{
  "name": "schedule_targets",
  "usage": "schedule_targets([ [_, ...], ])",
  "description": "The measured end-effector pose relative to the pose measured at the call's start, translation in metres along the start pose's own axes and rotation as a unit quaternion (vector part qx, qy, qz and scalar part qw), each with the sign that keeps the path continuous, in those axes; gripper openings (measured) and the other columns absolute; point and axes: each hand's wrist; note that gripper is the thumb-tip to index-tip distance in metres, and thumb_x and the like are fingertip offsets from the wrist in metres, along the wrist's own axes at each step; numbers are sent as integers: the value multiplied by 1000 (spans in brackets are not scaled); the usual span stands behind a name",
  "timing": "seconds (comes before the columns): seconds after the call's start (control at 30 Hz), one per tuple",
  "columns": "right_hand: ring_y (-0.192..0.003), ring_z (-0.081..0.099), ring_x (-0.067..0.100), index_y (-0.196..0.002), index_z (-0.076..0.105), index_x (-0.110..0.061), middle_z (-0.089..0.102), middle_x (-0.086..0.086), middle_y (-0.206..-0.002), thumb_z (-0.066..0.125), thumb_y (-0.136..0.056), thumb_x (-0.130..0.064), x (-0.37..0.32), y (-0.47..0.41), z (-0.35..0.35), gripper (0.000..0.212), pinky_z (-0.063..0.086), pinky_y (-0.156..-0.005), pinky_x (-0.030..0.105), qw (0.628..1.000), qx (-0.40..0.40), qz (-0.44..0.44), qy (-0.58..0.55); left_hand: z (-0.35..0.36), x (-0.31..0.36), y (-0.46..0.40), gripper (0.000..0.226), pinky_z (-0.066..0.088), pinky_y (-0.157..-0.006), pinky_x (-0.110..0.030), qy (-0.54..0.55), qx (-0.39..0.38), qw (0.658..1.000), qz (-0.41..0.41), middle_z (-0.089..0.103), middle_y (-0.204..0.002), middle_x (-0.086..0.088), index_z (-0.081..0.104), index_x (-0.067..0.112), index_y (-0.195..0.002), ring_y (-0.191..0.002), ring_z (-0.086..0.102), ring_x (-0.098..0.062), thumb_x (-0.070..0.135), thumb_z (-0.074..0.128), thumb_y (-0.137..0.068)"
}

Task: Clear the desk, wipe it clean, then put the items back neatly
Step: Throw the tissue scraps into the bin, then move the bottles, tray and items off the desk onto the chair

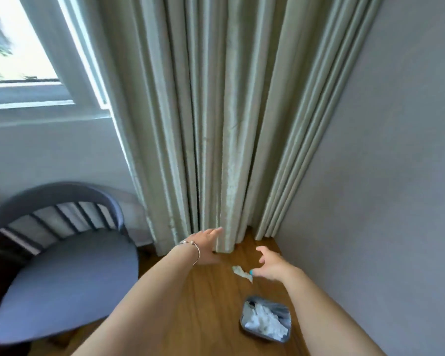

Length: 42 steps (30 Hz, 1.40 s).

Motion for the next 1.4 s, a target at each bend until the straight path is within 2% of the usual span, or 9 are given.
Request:
schedule_targets([
  [0.2, -77, 60, 19, -101, 61, -13, 63, 7, -99, 73, -85, -34, -74, 20, 35, 29, 53, -77, 32, 977, -108, 0, 184, 4, -44, 89, 68, 41, -102, -39, -120, -161, 962, -185, 47, -140, -2, 46, 24, -140, -127, 47, -28, 59, 56, -82],
  [0.37, -78, 63, 18, -118, 62, -7, 66, 7, -102, 66, -92, -29, -155, 40, 87, 34, 53, -84, 32, 975, -110, -95, 168, 9, -85, 148, 46, 46, -99, -41, 5, -97, 970, -224, 62, -120, -2, 62, 18, -121, -108, 59, -25, 50, 52, -90],
  [0.5, -71, 61, 22, -113, 62, -4, 69, 14, -97, 68, -88, -34, -218, 47, 143, 40, 53, -78, 34, 952, -148, -110, 245, 20, -130, 217, 42, 48, -90, -35, 64, -72, 959, -266, 66, -119, 3, 63, 22, -121, -108, 61, -22, 48, 55, -88],
  [0.6, -85, 63, 25, -105, 53, -11, 65, 9, -99, 65, -90, -31, -272, 71, 188, 28, 53, -93, 40, 920, -177, -122, 326, 34, -183, 279, 40, 47, -79, -30, 113, -67, 945, -299, 71, -106, 2, 67, 21, -113, -99, 65, -22, 48, 54, -86],
  [0.7, -84, 62, 23, -87, 55, -18, 71, 6, -102, 68, -80, -33, -329, 96, 242, 21, 54, -88, 37, 883, -163, -159, 410, 49, -234, 359, 42, 49, -90, -34, 130, -66, 922, -358, 69, -111, -3, 66, 18, -115, -105, 63, -24, 47, 52, -88],
  [0.83, -84, 67, 20, -100, 63, -13, 69, 4, -94, 66, -85, -37, -418, 158, 326, 28, 55, -85, 32, 851, -173, -250, 429, 64, -297, 467, 46, 45, -94, -32, 162, -81, 883, -432, 64, -124, -3, 60, 14, -123, -109, 61, -23, 47, 47, -94],
  [0.97, -92, 70, 24, -88, 62, -19, 63, -1, -80, 60, -94, -23, -486, 220, 400, 7, 47, -56, 18, 835, -211, -345, 373, 98, -377, 547, 45, 52, -95, -40, 270, -21, 838, -473, 69, -115, -7, 65, 10, -115, -101, 67, -25, 46, 55, -89],
  [1.17, -95, 65, 20, -125, 59, -10, 66, 4, -116, 61, -96, -34, -548, 242, 490, 37, 51, -95, 32, 784, -254, -321, 467, 142, -449, 633, 48, 51, -97, -42, 349, -12, 789, -505, 65, -119, -14, 60, 2, -120, -99, 66, -28, 41, 55, -92],
  [1.4, -99, 66, 19, -124, 63, -12, 66, 5, -116, 62, -94, -37, -622, 276, 565, 38, 55, -90, 32, 743, -238, -428, 456, 160, -528, 682, 46, 55, -90, -37, 366, 21, 774, -516, 69, -103, -4, 65, 8, -113, -81, 65, -20, 43, 55, -86],
])
Point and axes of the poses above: each hand's wrist, its own y-axis away from the middle knuckle, its own z-axis out of the palm, x = y × z
